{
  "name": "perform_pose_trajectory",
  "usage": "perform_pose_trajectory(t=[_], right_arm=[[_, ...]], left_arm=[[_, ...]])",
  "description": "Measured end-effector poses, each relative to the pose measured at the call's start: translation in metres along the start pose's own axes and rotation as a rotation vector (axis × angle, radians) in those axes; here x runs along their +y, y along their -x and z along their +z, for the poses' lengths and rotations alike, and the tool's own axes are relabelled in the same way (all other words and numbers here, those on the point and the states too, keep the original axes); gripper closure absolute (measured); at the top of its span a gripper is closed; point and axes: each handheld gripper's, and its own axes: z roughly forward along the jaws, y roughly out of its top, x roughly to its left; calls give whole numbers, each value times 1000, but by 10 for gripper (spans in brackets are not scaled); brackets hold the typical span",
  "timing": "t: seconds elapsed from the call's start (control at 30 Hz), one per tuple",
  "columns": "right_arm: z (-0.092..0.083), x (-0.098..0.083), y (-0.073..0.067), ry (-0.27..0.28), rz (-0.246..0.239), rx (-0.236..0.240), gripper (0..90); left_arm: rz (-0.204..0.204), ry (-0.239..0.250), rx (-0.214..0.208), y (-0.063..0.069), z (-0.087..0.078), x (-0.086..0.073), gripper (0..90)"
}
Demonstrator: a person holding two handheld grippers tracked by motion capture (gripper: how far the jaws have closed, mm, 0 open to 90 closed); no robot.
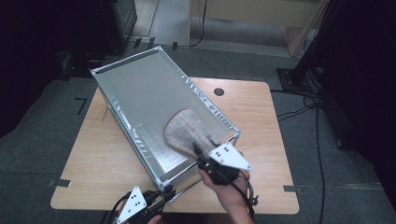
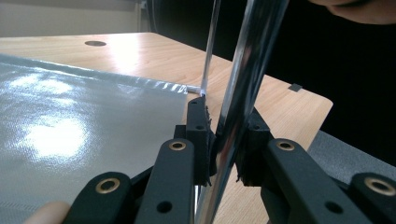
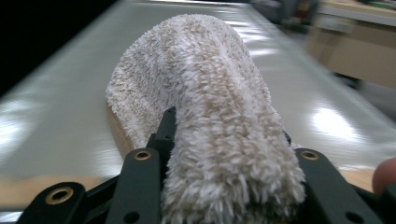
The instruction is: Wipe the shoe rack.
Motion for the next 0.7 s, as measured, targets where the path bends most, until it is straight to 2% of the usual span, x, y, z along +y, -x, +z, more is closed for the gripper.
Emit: perform_pose_trajectory(t=[0.07, 0.13, 0.17, 0.23, 0.37, 0.43, 0.53, 0.7], right_arm=[[-5, -1, -19, 6, -48, 70, 609], [-11, -5, -29, 21, -99, 76, 609], [-14, -6, -28, 28, -101, 67, 609], [-19, -11, -17, 50, -70, 38, 610], [-34, -22, 15, 93, -6, -99, 613], [-41, -30, 30, 102, -10, -175, 613], [-49, -49, 48, 96, 9, -250, 614], [-47, -89, 61, 32, 41, -295, 618]], left_arm=[[5, -3, 4, 1, 1, 0, 788], [12, -7, 5, 1, 0, 1, 788], [15, -7, 5, 1, 0, 1, 789], [19, -10, 6, 1, 0, 1, 789], [17, -9, 1, 0, 1, 1, 789], [14, -6, 0, 0, 1, 1, 789], [15, -7, 1, 0, 2, 1, 788], [16, -9, 3, 0, 3, 0, 788]])
